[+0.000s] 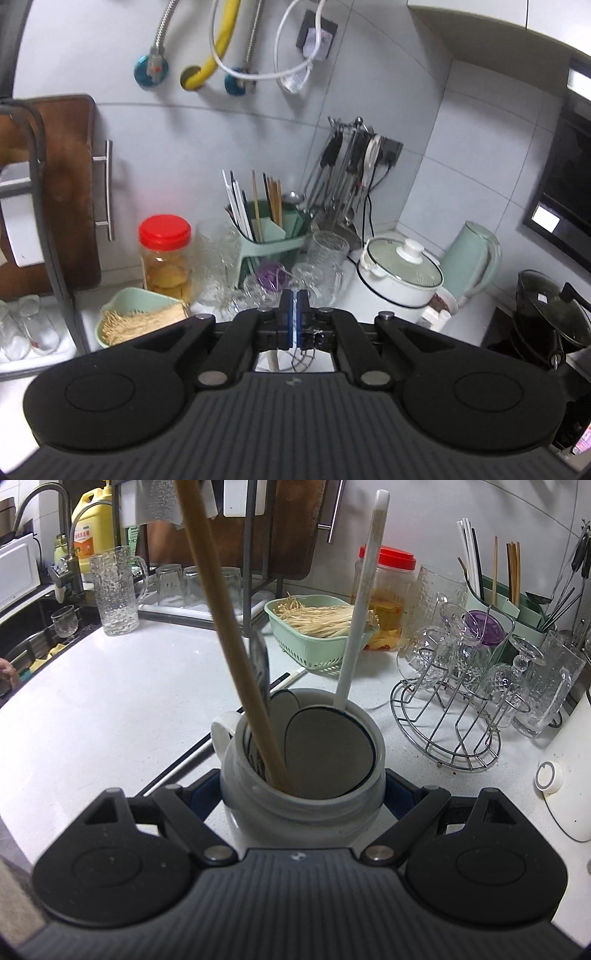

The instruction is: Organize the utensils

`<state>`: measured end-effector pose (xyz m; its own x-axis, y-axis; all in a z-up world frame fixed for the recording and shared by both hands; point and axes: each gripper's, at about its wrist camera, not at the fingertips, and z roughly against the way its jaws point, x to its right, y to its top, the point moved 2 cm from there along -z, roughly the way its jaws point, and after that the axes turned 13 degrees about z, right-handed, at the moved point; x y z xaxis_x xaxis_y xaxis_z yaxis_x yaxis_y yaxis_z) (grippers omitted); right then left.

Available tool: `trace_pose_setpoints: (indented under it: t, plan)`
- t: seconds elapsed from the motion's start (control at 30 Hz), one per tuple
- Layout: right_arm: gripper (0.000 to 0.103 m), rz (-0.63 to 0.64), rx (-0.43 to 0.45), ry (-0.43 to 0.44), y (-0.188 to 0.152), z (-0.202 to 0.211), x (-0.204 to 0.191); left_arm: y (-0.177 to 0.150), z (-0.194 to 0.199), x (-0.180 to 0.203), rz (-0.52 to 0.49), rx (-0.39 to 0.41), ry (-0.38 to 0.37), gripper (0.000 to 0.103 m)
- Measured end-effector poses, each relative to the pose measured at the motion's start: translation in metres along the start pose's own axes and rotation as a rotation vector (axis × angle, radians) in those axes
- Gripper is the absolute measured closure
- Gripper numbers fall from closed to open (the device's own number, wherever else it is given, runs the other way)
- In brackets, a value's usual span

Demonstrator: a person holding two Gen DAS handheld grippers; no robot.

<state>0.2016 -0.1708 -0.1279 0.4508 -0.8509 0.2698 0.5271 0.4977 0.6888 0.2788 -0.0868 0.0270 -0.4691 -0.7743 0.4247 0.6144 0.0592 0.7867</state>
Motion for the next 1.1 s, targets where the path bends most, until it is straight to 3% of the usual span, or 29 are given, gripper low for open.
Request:
trace_pose_setpoints:
  t: [0.33,0.6,0.77,0.87,0.97,1.03,1.1]
  plan:
    - [0.011,-0.024,-0.018,-0.017,-0.005,0.005,0.004,-0.014,-0.015,-0.044,0.127,-0.05,0.034,0.101]
    - [0.011,-0.108,-0.062,-0.099,-0.025,0.02,0.022,-0.044,-0.065,-0.09,0.254,-0.169,0.059,0.101]
    - [0.011,-0.172,-0.089,-0.158,-0.046,0.035,0.035,-0.065,-0.109,-0.097,0.169,-0.27,0.082,0.1]
    - [0.011,-0.191,-0.1,-0.175,-0.055,0.042,0.042,-0.076,-0.134,-0.093,0.063,-0.322,0.094,0.099]
    - [0.011,-0.214,-0.111,-0.193,-0.061,0.046,0.049,-0.086,-0.159,-0.086,-0.033,-0.366,0.108,0.09]
    - [0.011,-0.223,-0.115,-0.197,-0.063,0.047,0.054,-0.093,-0.175,-0.08,-0.105,-0.387,0.107,0.075]
    - [0.011,-0.226,-0.114,-0.199,-0.065,0.048,0.058,-0.102,-0.19,-0.074,-0.189,-0.404,0.11,0.072]
